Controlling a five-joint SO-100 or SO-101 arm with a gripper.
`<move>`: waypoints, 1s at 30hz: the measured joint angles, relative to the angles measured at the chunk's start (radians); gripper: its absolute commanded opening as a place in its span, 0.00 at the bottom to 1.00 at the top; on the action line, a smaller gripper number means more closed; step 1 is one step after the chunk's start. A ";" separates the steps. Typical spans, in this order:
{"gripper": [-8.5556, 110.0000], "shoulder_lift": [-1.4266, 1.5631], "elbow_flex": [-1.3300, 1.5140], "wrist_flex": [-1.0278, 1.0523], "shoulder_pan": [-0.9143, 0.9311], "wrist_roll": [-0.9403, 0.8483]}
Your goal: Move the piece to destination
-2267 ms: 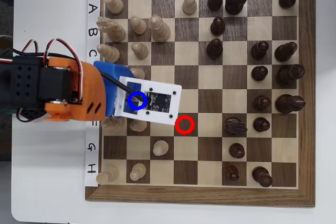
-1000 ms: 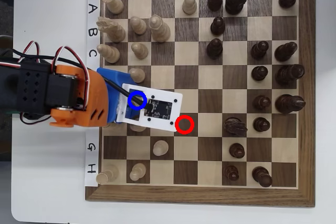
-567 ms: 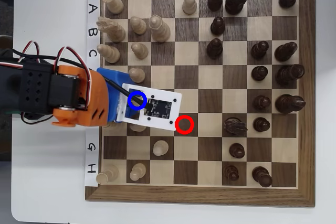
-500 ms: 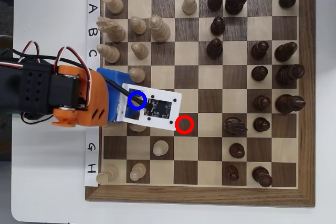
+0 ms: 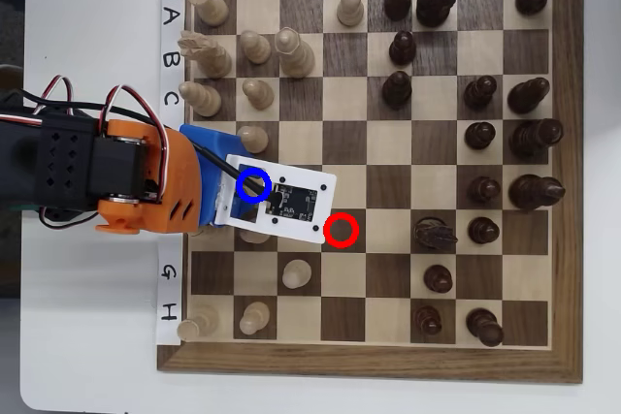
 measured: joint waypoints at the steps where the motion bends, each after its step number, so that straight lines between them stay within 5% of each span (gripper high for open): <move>1: 0.07 0.000 0.000 -0.006 0.000 0.002; 17: 0.08 0.000 0.000 -0.026 0.000 0.008; 30: 0.26 0.000 0.000 -0.023 -0.003 0.008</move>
